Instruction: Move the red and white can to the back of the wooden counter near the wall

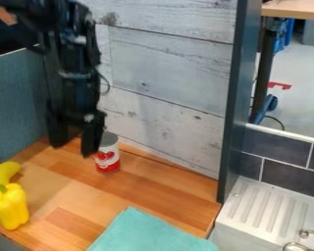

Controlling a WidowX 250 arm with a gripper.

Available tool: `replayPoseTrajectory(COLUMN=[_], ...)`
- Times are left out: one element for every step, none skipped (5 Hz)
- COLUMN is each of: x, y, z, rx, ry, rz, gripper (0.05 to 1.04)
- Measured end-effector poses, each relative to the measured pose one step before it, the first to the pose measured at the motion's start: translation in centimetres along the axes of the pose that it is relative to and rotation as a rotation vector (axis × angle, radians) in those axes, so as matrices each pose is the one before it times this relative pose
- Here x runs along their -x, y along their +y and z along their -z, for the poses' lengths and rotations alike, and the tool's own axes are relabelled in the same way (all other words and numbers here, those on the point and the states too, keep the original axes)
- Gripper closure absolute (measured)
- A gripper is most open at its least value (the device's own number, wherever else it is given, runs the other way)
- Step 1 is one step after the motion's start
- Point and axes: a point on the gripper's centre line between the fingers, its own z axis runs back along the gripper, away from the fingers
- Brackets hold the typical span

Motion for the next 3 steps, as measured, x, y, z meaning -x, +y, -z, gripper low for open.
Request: replayPoseTrajectory(x=[5.120,4.743,1.468], y=[-1.021,-2.374,-2.060], z=[-1.880,-1.282,-0.012], rx=[-0.0339,-0.0148,0.0102], ry=[-0.0123,-0.0222,-0.0122], rz=[0.1455,0.1063,0.0845], gripper=[0.083,0.083,0.083])
